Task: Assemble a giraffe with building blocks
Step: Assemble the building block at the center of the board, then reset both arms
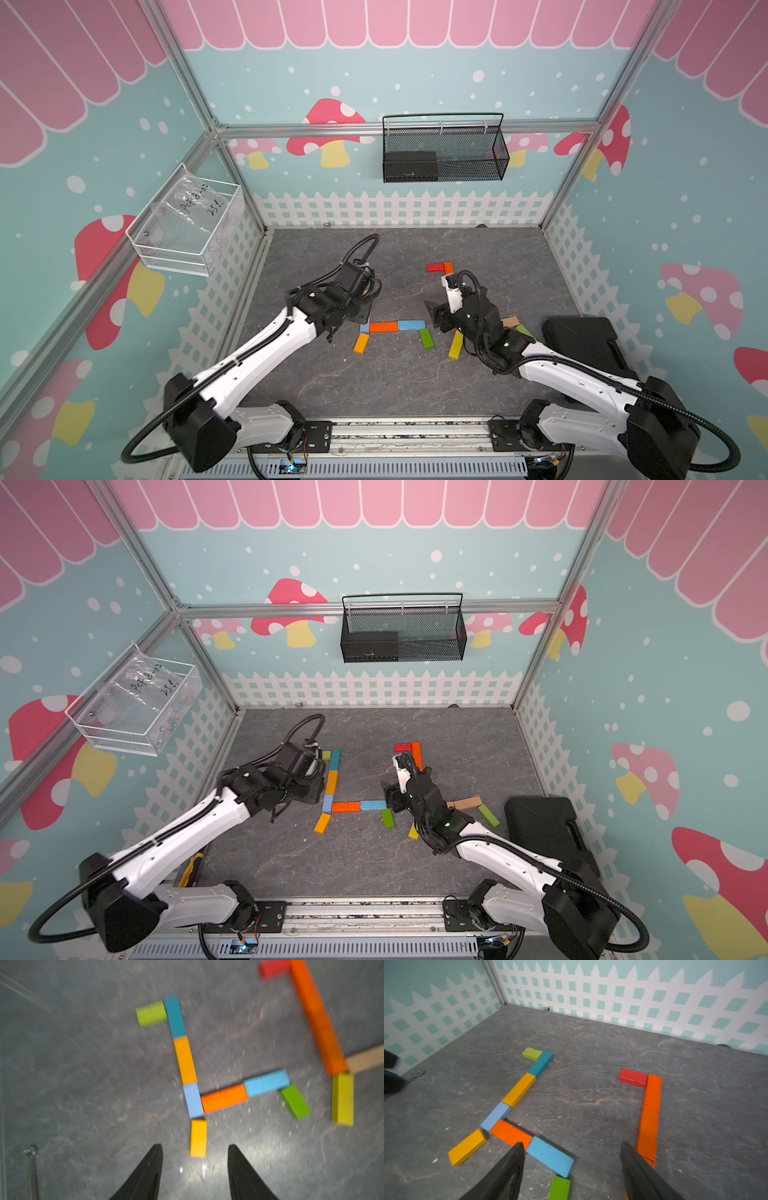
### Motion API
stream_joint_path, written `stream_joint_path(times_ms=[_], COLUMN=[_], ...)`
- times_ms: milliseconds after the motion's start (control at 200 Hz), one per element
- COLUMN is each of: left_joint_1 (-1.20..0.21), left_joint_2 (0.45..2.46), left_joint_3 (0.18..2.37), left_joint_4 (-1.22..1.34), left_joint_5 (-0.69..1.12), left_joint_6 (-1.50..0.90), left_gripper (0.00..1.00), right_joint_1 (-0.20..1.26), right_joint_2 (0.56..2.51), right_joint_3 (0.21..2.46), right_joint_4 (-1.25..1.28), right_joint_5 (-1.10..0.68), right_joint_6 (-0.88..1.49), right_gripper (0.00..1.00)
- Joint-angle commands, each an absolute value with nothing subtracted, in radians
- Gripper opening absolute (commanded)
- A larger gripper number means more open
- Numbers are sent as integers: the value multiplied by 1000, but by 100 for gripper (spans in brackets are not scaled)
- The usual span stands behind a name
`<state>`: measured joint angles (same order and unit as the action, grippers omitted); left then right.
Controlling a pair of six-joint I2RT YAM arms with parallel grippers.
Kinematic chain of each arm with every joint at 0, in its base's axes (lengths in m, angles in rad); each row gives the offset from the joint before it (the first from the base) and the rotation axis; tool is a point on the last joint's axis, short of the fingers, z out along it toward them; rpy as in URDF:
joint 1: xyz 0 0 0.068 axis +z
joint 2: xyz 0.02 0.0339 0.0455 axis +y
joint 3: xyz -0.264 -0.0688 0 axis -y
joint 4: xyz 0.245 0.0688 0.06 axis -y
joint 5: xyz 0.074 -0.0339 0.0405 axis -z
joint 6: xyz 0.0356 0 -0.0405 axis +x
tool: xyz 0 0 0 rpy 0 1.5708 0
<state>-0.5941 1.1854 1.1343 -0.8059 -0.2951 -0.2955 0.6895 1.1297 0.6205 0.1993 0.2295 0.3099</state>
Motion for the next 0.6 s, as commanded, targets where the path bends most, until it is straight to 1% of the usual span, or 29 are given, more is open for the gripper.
stream_joint_path(times_ms=[0, 40, 115, 215, 265, 300, 405, 485, 596], left_joint_1=[-484, -435, -359, -338, -323, -306, -247, -222, -141], left_joint_2=[1064, 1005, 901, 816, 812, 828, 920, 956, 1016], left_joint_3=[997, 919, 726, 447, 352, 323, 302, 292, 270], left_joint_4=[-587, -480, -190, 262, 410, 445, 442, 496, 575], left_joint_5=[-527, -548, -572, -621, -668, -689, -711, -717, -688], left_joint_6=[-335, -336, -305, -205, -214, -238, -281, -256, -277], left_gripper=[53, 53, 52, 53, 57, 59, 62, 65, 68], right_joint_1=[574, 525, 441, 363, 337, 320, 281, 252, 198], right_joint_2=[1095, 1084, 1066, 1044, 1036, 1031, 1054, 1106, 1213], right_joint_3=[642, 630, 590, 505, 454, 426, 335, 290, 250], right_joint_4=[199, 229, 305, 443, 524, 560, 700, 802, 934], right_joint_5=[294, 305, 335, 439, 496, 523, 589, 604, 585], right_joint_6=[208, 191, 165, 123, 100, 96, 94, 86, 76], right_gripper=[75, 75, 76, 79, 81, 81, 82, 83, 83])
